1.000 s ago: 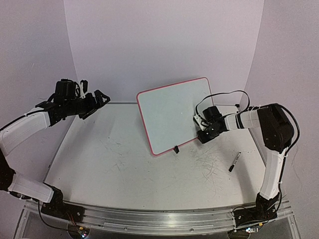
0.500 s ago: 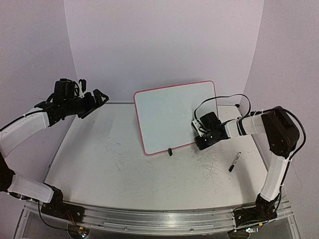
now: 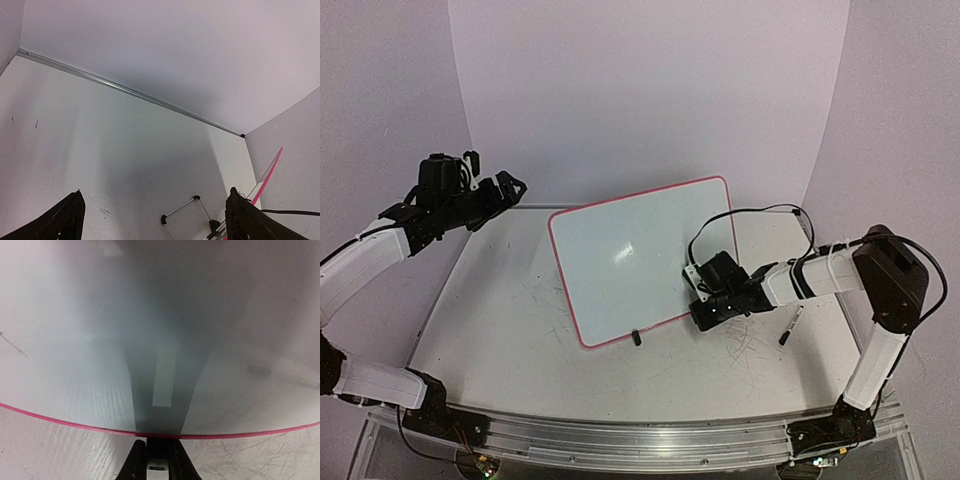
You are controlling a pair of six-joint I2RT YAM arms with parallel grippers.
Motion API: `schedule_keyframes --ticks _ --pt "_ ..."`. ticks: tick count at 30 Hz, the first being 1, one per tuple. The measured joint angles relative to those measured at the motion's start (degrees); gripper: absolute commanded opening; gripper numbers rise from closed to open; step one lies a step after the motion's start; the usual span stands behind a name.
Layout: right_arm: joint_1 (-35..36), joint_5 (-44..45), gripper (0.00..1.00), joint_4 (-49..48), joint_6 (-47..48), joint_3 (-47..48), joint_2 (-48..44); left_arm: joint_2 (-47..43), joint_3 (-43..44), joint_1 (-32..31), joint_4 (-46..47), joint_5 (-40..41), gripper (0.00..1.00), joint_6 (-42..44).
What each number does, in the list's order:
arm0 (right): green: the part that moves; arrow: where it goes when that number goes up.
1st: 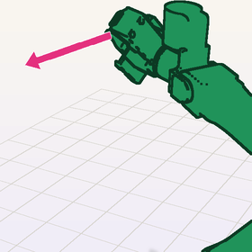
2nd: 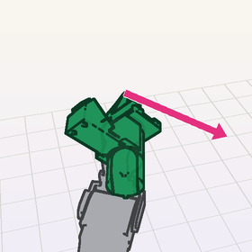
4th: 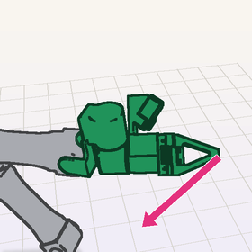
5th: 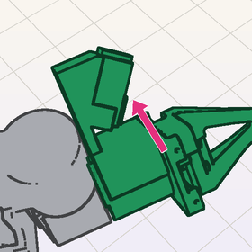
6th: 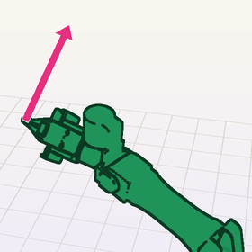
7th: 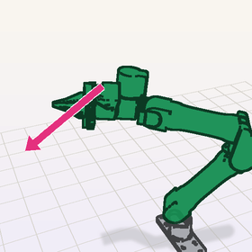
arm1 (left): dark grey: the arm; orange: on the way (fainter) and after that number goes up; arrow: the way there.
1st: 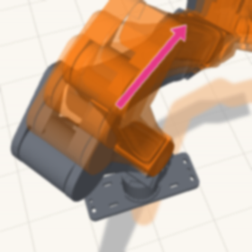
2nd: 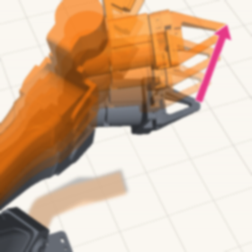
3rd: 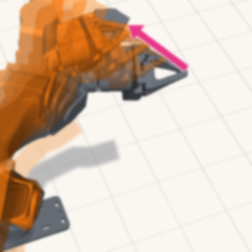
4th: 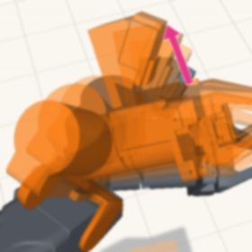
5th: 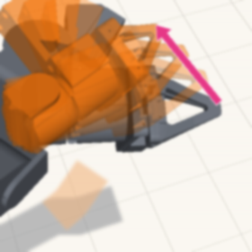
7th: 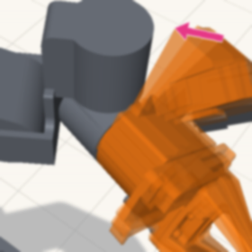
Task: Write a sentence on the whiteboard
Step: Move the whiteboard to the center of the board.
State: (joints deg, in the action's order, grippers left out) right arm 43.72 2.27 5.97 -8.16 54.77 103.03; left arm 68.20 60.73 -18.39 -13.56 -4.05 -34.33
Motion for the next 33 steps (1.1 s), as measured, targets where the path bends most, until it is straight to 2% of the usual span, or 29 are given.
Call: schedule_keyframes --ticks 12,13,21,28,30,31,32,33 --pt "2.95 3.01 0.0 -1.78 -13.4 -4.57 -3.09 0.0 0.39 0.0 -0.17 0.82 0.99 -0.04" --pt "3.21 3.28 0.02 -1.84 -13.96 -4.59 -3.09 0.0 0.42 0.0 -0.13 0.81 0.99 -0.04" --pt "4.83 5.43 0.4 0.67 -17.43 -6.4 -6.64 0.0 0.45 0.0 -0.49 0.81 0.99 0.33" --pt "4.86 7.73 0.57 4.51 -19.62 -6.59 -13.87 0.03 2.45 0.0 -1.04 0.81 0.99 2.2" --pt "4.86 8.38 0.71 5.89 -20.58 -6.91 -16.32 0.18 3.62 0.0 -1.14 0.8 0.99 2.75" --pt "4.86 8.84 0.91 6.7 -21.09 -7.15 -17.7 0.31 4.31 0.0 -1.25 0.79 0.99 2.93" --pt "4.86 9.68 0.98 7.92 -21.89 -7.37 -19.55 0.46 5.07 0.0 -1.5 0.79 0.99 3.04" --pt "4.85 11.02 0.98 9.47 -23.6 -7.6 -22.22 0.69 5.95 0.0 -1.64 0.76 0.99 3.13"
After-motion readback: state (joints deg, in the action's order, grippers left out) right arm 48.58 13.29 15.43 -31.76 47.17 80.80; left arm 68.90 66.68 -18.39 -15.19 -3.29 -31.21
